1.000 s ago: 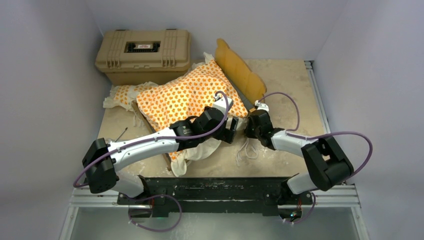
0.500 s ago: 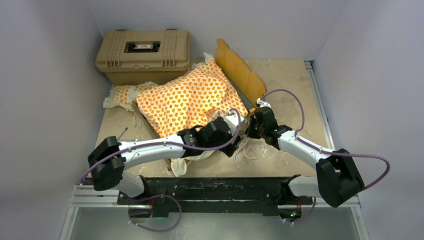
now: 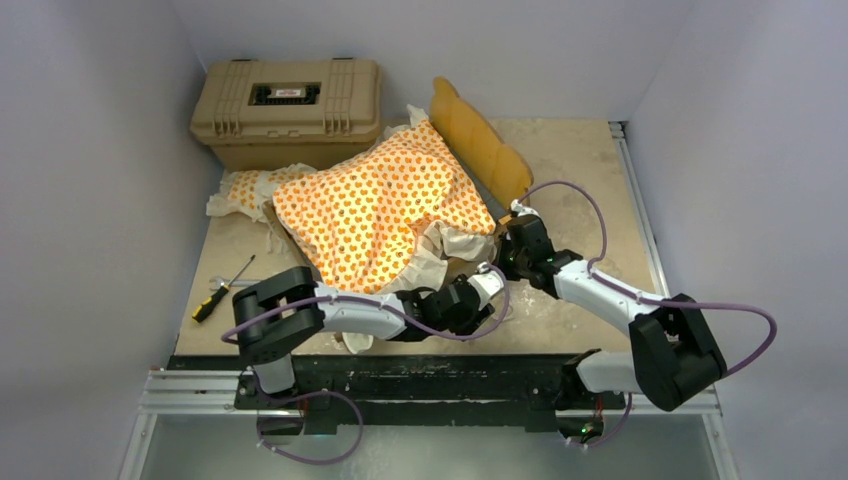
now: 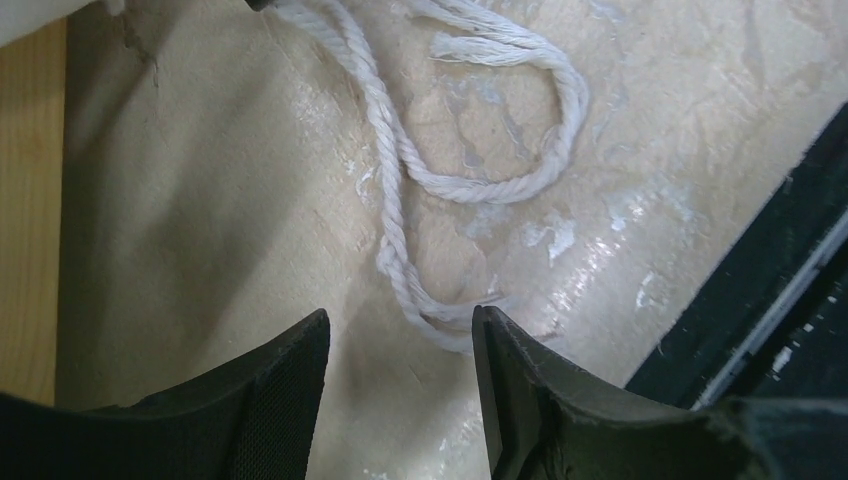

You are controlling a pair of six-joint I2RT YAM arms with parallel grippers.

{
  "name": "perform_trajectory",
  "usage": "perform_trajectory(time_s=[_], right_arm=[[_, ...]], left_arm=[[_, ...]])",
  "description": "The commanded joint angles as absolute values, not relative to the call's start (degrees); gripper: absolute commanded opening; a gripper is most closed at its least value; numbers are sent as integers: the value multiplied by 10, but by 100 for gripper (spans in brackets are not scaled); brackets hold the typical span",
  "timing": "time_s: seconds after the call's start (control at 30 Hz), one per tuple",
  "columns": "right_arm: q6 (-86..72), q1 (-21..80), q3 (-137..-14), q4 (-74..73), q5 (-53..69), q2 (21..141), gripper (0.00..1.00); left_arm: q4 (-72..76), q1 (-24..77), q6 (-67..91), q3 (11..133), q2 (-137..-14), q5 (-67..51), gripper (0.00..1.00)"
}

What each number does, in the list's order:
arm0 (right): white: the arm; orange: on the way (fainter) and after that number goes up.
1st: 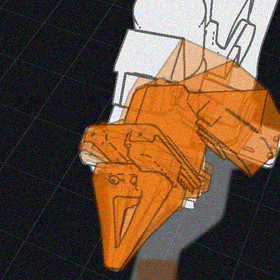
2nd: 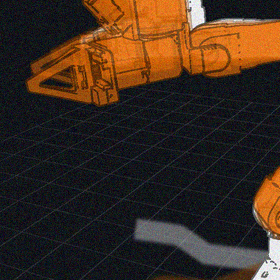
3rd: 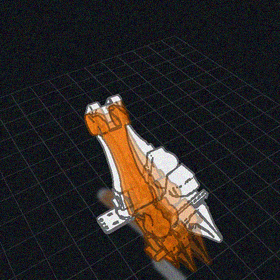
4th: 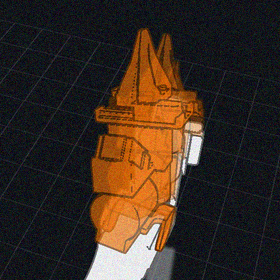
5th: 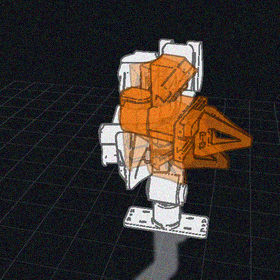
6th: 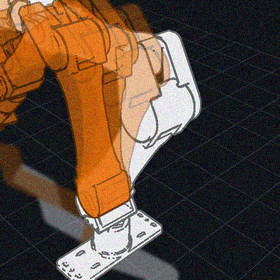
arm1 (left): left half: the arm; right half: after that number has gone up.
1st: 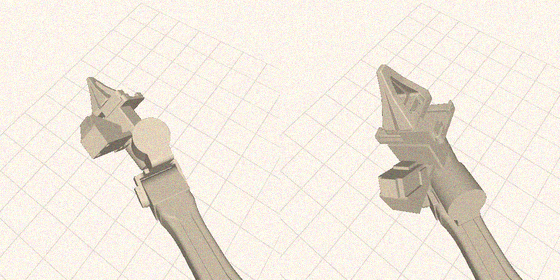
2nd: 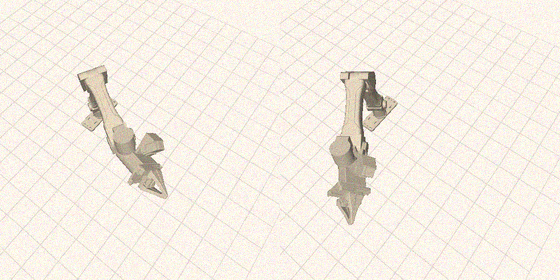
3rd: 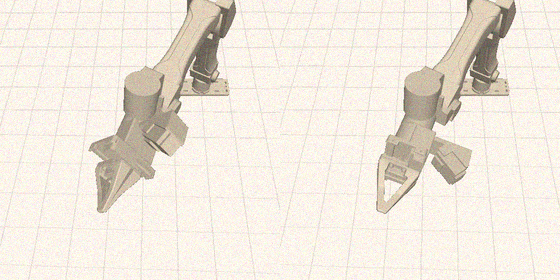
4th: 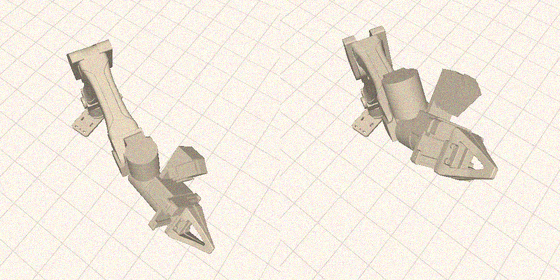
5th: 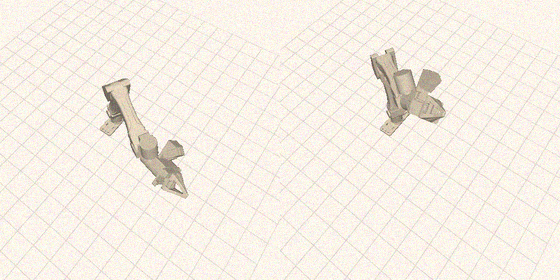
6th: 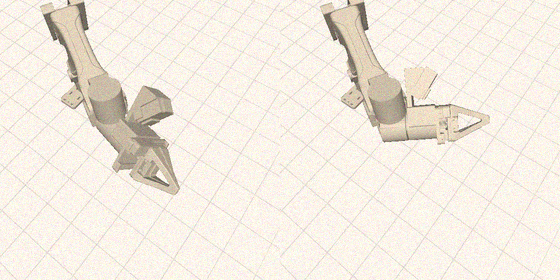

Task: Set up the pet bed
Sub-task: Tie the ropes to the bed frame.

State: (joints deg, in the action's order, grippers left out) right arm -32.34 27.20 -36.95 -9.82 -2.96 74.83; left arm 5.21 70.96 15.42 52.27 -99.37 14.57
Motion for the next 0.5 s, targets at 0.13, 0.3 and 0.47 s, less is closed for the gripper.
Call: perform_trajectory(time_s=[0.13,0.3,0.47], right_arm=[[-333,269,-382,-83,-8,736,0],[-335,269,-380,-88,-4,723,0],[-337,269,-373,-91,-1,712,0]], left_arm=[[108,712,166,523,-1048,199,46],[117,711,146,524,-1057,260,8],[168,698,109,541,-1066,319,6]])
